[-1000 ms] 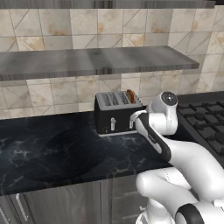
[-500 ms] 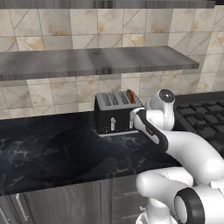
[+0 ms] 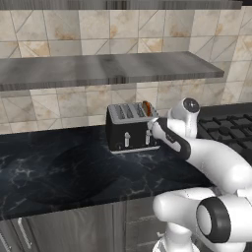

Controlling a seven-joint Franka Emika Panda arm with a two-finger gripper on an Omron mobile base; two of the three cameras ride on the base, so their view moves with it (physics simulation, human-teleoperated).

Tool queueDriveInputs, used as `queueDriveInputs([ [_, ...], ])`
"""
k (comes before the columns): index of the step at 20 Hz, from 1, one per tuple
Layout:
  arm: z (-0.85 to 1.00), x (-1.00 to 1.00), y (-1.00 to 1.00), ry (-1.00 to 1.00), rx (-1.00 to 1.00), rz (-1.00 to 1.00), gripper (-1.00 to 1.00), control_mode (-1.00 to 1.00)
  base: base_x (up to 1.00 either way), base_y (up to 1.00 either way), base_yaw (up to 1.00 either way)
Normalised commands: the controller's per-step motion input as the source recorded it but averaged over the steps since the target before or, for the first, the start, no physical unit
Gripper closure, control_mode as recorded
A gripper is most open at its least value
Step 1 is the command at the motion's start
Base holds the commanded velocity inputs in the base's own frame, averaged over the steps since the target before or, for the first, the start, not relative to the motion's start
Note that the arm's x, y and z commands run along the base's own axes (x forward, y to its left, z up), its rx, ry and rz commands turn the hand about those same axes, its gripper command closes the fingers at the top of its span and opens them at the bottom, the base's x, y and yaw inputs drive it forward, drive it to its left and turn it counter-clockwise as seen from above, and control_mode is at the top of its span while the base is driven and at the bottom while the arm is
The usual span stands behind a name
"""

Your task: Start the toaster. Once the lever pops up, take the bread to the plate on the dining counter.

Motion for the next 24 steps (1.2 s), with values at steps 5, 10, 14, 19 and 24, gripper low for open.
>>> queueDriveInputs([
  [5,-0.07,0.17,-0.01,0.00,0.04,0.00,-1.00,-1.00,0.00,0.00,0.00],
  [10,-0.13,0.10,0.00,0.00,0.00,0.00,-1.00,-1.00,0.00,0.00,0.00],
  [14,-0.12,0.12,0.00,0.00,0.00,0.00,-1.00,-1.00,0.00,0.00,0.00],
  [19,0.00,0.13,0.00,0.00,0.00,0.00,-1.00,-1.00,0.00,0.00,0.00],
  [24,0.00,0.09,0.00,0.00,0.00,0.00,-1.00,-1.00,0.00,0.00,0.00],
])
